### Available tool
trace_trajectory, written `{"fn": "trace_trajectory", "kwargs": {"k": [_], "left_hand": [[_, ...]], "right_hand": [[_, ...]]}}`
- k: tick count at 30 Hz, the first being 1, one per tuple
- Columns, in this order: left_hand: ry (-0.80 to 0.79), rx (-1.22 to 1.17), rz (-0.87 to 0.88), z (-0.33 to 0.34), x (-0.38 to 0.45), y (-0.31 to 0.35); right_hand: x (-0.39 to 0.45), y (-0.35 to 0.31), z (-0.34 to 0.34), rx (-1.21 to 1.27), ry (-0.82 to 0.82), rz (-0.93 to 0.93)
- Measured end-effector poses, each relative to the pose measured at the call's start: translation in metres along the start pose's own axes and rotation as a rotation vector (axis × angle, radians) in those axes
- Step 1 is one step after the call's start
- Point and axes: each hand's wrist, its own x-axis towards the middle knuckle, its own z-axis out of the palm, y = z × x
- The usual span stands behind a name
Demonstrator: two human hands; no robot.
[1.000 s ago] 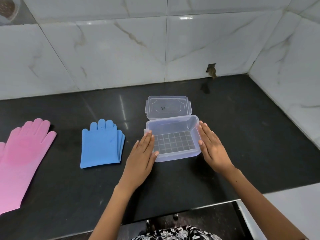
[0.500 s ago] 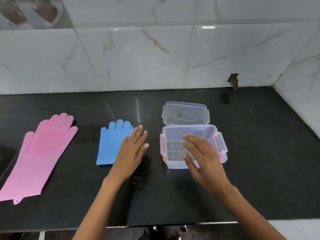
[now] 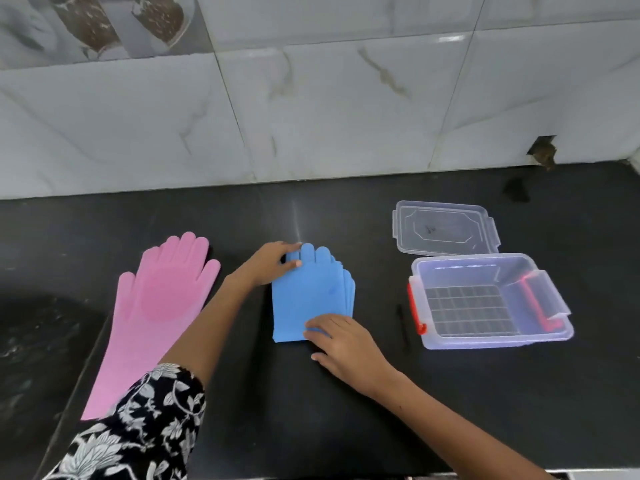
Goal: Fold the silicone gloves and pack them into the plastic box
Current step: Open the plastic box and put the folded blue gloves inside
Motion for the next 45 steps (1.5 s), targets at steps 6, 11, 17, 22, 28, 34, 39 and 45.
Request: {"fn": "trace_trajectory", "kwargs": {"k": [6,11,17,22,28,34,39,45], "left_hand": [[-0.092,-0.116,0.105,-0.008,0.015,-0.008],[-0.166,-0.183,0.054,-0.010,0.011,-0.007],[-0.001,-0.437,-0.379,0.017,-0.033,0.003],[0.043,-0.643,-0.503,0.052,-0.086,0.029],[0.186,-0.502,-0.516,0.049,-0.094,0.029],[0.195,-0.700,-0.430,0.053,-0.087,0.029],[0.263,-0.779,-0.400,0.055,-0.086,0.024],[0.207,-0.772,-0.308,0.059,-0.089,0.022]], "right_hand": [[0.011,-0.005,0.020,-0.025,0.103,0.065],[0.002,0.007,0.014,-0.063,0.168,0.087],[-0.007,0.043,-0.011,-0.040,0.228,0.392],[0.010,0.061,-0.019,0.071,0.096,0.580],[0.016,0.054,-0.017,0.118,0.047,0.854],[0.013,0.045,-0.019,0.265,-0.021,0.935],[0.013,0.049,-0.023,0.345,-0.015,0.958],[0.014,0.053,-0.025,0.377,-0.025,0.961]]}}
